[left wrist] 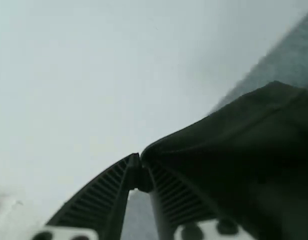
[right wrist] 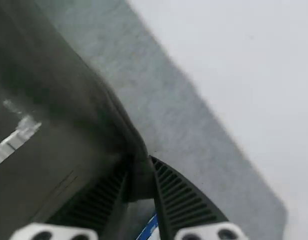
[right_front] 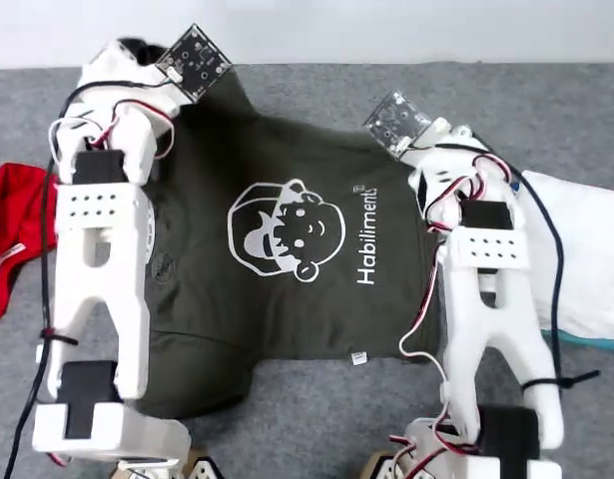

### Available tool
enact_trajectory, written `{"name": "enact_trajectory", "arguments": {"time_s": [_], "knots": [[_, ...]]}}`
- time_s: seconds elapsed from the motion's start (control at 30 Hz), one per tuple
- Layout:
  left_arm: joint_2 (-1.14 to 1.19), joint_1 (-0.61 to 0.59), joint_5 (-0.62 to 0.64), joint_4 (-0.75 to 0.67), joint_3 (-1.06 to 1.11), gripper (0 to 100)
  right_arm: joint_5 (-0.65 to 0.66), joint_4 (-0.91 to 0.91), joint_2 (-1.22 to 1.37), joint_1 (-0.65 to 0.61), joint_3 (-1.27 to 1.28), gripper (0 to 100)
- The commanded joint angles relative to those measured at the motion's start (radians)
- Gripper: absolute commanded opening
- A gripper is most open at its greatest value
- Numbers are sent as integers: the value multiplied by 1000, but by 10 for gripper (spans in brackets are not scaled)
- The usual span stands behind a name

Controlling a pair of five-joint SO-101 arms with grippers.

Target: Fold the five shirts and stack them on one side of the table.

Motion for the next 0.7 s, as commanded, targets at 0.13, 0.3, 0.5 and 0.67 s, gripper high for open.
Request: {"name": "enact_trajectory", "arguments": {"time_s": [0.13,0.3,0.5,0.67], "knots": [[-123,-3,-6,351,-51,15,6,262,-101,-4,-58,11],[-170,-40,-6,537,-51,15,6,412,-151,-5,-58,11],[-238,-92,-6,755,-51,15,6,585,-222,-5,-58,11],[-281,-130,-8,961,-51,15,6,730,-269,-12,-57,11]]}}
